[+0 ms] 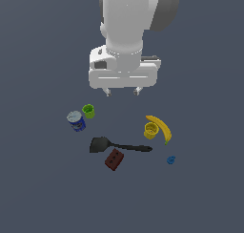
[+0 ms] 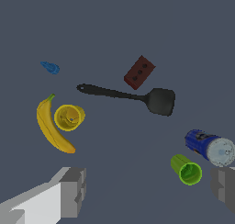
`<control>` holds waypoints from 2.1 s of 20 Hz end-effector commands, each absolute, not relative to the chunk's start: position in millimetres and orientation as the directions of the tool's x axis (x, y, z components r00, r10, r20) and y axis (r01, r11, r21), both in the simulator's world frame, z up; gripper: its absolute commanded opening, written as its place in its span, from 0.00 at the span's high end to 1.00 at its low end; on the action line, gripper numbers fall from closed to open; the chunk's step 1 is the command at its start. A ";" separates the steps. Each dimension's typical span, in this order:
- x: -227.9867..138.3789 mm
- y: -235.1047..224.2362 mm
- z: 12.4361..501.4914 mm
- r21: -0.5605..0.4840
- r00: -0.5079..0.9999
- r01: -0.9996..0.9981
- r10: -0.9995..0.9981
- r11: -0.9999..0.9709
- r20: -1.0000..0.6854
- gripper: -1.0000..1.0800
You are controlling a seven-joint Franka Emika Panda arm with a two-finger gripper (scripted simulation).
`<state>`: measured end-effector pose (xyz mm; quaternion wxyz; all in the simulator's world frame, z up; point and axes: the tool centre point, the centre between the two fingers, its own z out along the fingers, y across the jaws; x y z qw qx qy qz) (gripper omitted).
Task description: Pick up a designated object from a clutter of objects.
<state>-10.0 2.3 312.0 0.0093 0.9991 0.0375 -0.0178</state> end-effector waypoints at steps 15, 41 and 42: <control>-7.9 8.0 308.8 -0.005 0.998 0.044 0.045 -0.999 -0.050 0.04; -0.3 119.0 137.6 0.012 0.962 0.274 0.274 -0.962 -0.012 0.04; -1.8 123.4 131.4 0.010 0.959 0.283 0.283 -0.959 -0.010 0.04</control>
